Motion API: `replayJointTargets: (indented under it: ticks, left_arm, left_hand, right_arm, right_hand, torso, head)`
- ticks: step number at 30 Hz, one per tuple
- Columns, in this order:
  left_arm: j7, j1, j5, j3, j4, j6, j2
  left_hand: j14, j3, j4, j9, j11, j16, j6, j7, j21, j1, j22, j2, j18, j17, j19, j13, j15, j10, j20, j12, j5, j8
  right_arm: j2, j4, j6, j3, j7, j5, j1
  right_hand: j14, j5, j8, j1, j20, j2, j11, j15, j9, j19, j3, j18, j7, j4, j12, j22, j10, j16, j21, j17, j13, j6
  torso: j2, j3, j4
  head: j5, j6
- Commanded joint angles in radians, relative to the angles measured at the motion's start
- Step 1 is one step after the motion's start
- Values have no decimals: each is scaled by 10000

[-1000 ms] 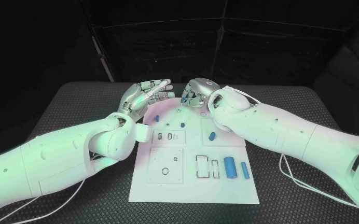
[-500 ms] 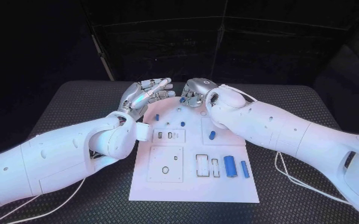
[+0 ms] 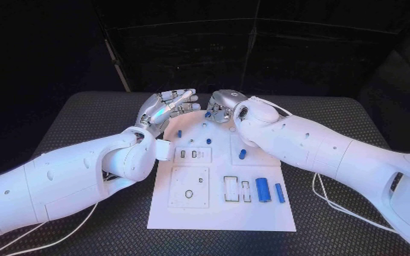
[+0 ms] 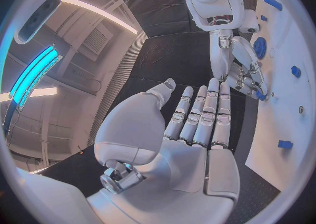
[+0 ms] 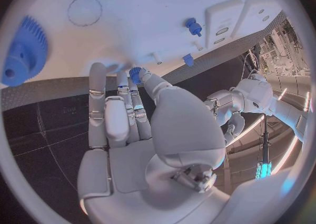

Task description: Assemble the parts on the task board

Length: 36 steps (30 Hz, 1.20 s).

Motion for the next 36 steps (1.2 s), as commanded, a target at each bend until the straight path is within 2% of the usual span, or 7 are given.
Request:
replayJointTargets:
  ticks: [1,6,7,20,27,32,36]
  left_arm:
    - [12,20,-18,10,17,84,9]
    - [3,21,-18,10,10,89,3]
    - [2,22,-18,10,9,90,0]
    - [40,21,24,8,-21,71,-78]
    - [117,19,46,7,-40,105,-103]
    - [139,19,49,7,-71,115,-92]
    - [147,19,50,6,-88,121,-72]
  left_hand:
    - [45,8,-40,-12,5,11,35,642,53,77,-9,29,90,-12,64,-17,14,49,-9,-18,27,-4]
    - [46,14,-49,-14,6,8,37,643,53,85,-11,29,90,-14,65,-17,14,49,-9,-21,27,-8]
    - [46,14,-49,-14,6,8,37,643,53,85,-11,29,90,-14,65,-17,14,49,-9,-21,27,-8]
    - [48,21,-61,-16,6,3,40,644,52,95,-14,27,89,-18,65,-17,15,51,-9,-24,27,-14]
    - [87,74,-116,-21,-6,-4,81,627,59,155,-24,44,94,-26,83,-13,6,88,-13,-23,29,-22]
    - [108,94,-132,-21,-14,-5,102,618,64,171,-28,54,97,-29,94,-11,0,108,-15,-21,29,-23]
    - [117,105,-143,-22,-18,-6,112,614,66,182,-30,57,99,-31,99,-11,-3,118,-16,-20,29,-24]
  right_arm:
    - [14,-23,182,-11,-6,-38,6]
    - [-32,-10,-129,-12,-92,60,8]
    - [-54,17,-170,-12,-97,77,8]
    - [-1785,1726,-1144,-8,-85,1348,-2]
    - [-3108,2554,-560,-2,-443,2050,-5]
    - [-3545,2657,-2,-2,-555,2435,-6]
    - [-3634,2610,389,-3,-646,2539,-6]
  right_hand:
    - [267,39,-229,-131,68,-265,137,150,-60,-81,-45,96,193,186,-125,-7,-486,101,26,160,-101,-391]
    - [2,11,-318,-122,422,-770,520,445,-115,-266,-1006,129,465,573,19,-141,-2728,-154,-153,-411,-211,-4181]
    - [-27,26,-324,-26,445,-759,521,469,-111,-269,-1206,134,481,657,84,-166,-2846,-175,-174,-479,-203,-4308]
    - [141,654,97,589,425,-501,486,433,125,-76,-2163,144,496,1204,1190,-240,-2091,160,-79,-77,-86,-2035]
    - [375,860,118,570,20,-976,-124,-86,78,181,-2958,145,50,1771,3646,-162,494,685,162,856,1380,-1739]
    - [605,1050,40,952,-9,-1177,-72,-13,13,661,-4254,2,122,3161,7528,706,-123,1493,818,2397,5167,-1974]
    - [711,1151,42,910,111,-1143,22,73,10,859,-4899,-80,228,3288,9927,1218,-2,1859,1203,3219,7828,-2098]
  torso:
    - [4,-5,-10]
    - [4,0,-17]
    - [2,4,-20]
    - [-71,42,-101]
    - [-132,94,-234]
    - [-126,97,-211]
    - [-101,74,-182]
  head:
    - [-4,-8]
    - [1,6]
    - [3,8]
    - [-33,115]
    - [6,133]
    - [-37,128]
    - [-81,138]
